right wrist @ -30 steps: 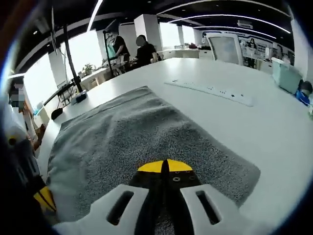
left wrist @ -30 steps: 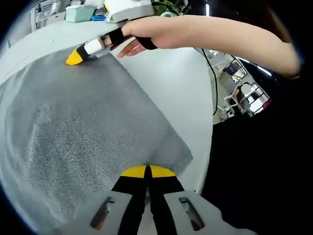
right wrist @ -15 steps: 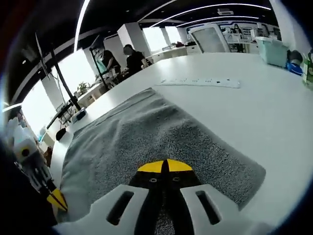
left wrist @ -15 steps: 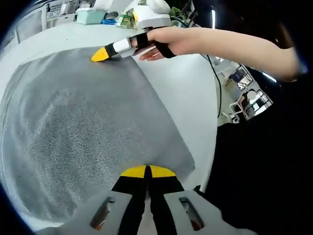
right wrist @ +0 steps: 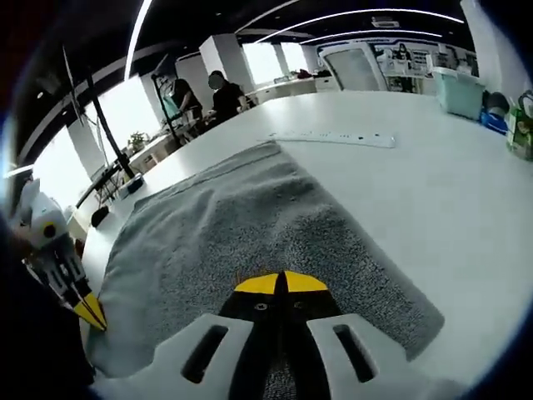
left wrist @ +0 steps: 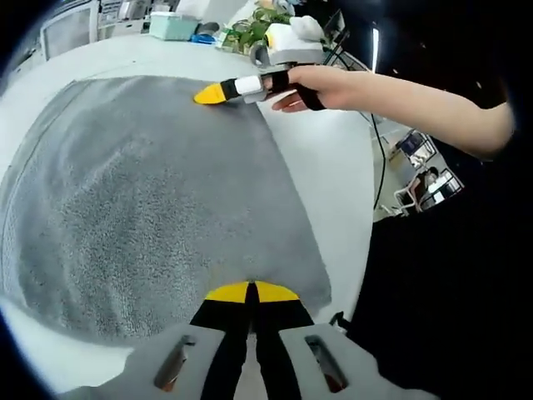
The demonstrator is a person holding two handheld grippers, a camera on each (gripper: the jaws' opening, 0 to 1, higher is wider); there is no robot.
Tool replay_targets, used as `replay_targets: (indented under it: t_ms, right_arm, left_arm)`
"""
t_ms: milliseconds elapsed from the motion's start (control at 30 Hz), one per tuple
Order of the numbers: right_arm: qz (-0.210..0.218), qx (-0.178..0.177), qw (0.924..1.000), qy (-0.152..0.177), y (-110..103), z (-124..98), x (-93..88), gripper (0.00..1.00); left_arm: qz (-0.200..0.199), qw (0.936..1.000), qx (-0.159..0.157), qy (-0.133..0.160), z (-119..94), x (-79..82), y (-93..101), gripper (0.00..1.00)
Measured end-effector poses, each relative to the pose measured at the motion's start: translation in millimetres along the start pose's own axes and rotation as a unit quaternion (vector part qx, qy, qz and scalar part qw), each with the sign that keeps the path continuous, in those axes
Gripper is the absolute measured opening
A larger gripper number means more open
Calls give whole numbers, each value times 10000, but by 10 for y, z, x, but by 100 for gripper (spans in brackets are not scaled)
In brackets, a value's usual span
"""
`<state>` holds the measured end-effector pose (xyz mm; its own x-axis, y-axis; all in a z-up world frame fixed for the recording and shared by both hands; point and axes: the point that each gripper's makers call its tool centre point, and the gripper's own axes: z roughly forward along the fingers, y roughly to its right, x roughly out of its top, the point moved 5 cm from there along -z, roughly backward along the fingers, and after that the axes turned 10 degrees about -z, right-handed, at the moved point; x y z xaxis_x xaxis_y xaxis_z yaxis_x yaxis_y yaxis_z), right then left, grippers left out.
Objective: Fold the towel on the table until its edges align and the towel forms a compact rectangular stack.
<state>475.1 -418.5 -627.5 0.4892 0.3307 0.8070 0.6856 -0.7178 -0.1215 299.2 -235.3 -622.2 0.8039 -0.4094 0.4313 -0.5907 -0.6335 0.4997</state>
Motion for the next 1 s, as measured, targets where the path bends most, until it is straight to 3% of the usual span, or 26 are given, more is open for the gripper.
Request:
replay_targets:
  t_ms: [333,500,1000]
  right_arm:
    - [254,-177,9992,256,6,-69,-66,0]
    - [622,-443,9957,531,-8,-143,-133,0]
    - [728,-606,9933,668,-23,-257,-225,0]
  left_arm:
    - [-273,9996,-85,70,-28,-22,-28,1]
    - [-364,9992,-104,97,-33,-32,-37,1]
    - [-362,9993,-87,1,-62,-44,-58,1]
